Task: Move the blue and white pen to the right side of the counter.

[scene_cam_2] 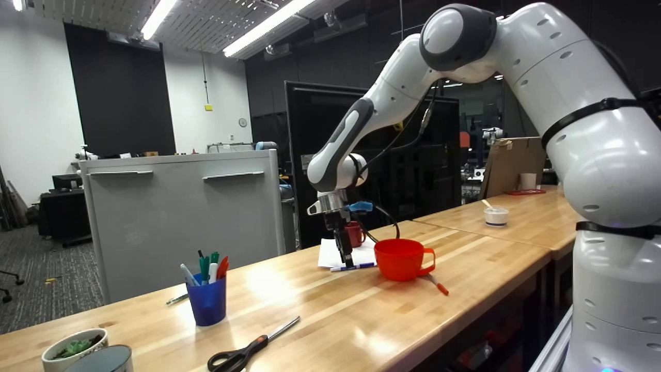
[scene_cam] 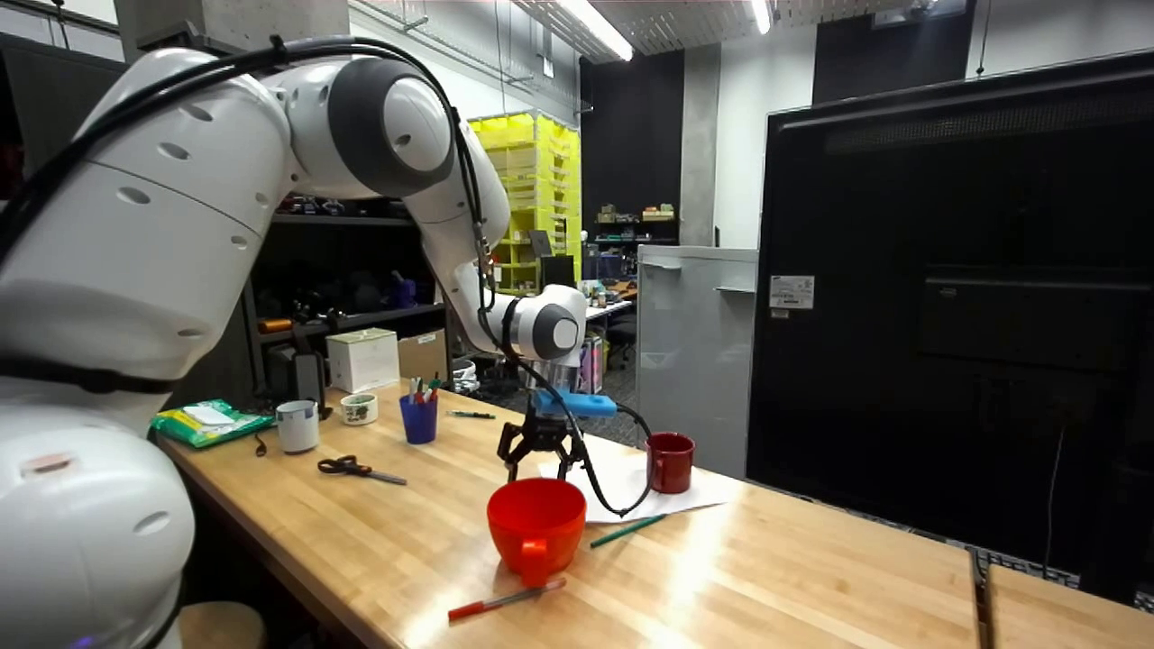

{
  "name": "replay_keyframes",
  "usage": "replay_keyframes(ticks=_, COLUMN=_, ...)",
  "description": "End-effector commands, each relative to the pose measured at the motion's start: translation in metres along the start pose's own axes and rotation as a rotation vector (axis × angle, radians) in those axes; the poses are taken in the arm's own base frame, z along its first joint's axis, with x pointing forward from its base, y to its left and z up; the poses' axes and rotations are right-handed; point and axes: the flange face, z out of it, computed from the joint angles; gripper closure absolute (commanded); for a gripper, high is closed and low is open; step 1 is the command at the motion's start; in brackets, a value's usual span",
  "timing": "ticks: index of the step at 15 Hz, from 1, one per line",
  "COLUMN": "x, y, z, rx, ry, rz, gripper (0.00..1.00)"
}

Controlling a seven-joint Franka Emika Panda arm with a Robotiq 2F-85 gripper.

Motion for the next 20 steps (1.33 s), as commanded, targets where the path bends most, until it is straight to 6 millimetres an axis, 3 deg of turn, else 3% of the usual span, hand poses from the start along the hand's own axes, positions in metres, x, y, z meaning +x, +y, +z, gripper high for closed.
replay_keyframes(ticks=1, x=-0.0004, y=-0.0002, z=0.0029, rx=0.034, ry=0.006, rz=-0.011, gripper=0.10)
replay_keyframes(ticks=2, x=-0.0003, y=0.0001, z=0.0044, rx=0.037, ry=0.006, rz=-0.012, gripper=0.26)
replay_keyframes(ticks=12, x=0.0005, y=-0.0007, z=0.0012, rx=0.034, ry=0.009, rz=-0.022, gripper=0.99)
replay_keyframes(ticks=18, x=0.0012, y=-0.0022, z=-0.0014, rx=0.030, ry=0.014, rz=-0.027, gripper=0.97)
replay_keyframes(ticks=19, x=0.0015, y=-0.0029, z=-0.0017, rx=0.030, ry=0.013, rz=-0.026, gripper=0.63)
replay_keyframes(ticks=20, x=0.0016, y=-0.0028, z=-0.0015, rx=0.029, ry=0.014, rz=-0.027, gripper=0.63)
